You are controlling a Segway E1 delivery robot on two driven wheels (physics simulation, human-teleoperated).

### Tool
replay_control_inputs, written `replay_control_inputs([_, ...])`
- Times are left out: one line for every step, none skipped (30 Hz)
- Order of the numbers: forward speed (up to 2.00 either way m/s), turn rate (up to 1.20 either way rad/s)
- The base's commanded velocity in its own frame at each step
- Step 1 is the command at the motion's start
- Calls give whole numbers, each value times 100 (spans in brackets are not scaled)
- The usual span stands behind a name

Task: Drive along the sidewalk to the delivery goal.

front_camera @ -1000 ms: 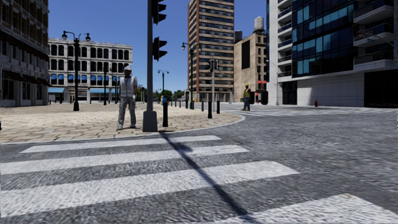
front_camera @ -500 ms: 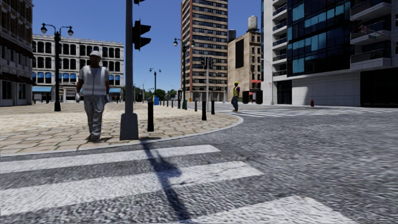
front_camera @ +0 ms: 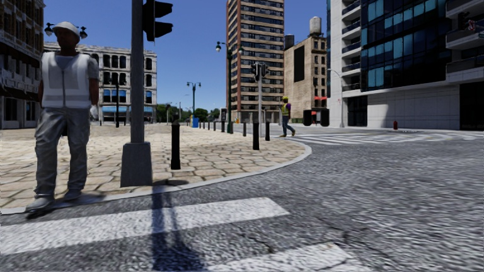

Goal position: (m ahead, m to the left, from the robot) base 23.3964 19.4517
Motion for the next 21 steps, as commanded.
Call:
replay_control_inputs([200, 35])
replay_control_inputs([200, 35])
replay_control_inputs([200, 35])
replay_control_inputs([200, 35])
replay_control_inputs([200, 35])
replay_control_inputs([200, 35])
replay_control_inputs([200, 35])
replay_control_inputs([200, 35])
replay_control_inputs([200, 35])
replay_control_inputs([200, 34])
replay_control_inputs([200, 34])
replay_control_inputs([200, 0])
replay_control_inputs([200, 0])
replay_control_inputs([200, 0])
replay_control_inputs([200, 0])
replay_control_inputs([200, 0])
replay_control_inputs([200, 0])
replay_control_inputs([200, 0])
replay_control_inputs([200, 0])
replay_control_inputs([200, 0])
replay_control_inputs([194, 0])
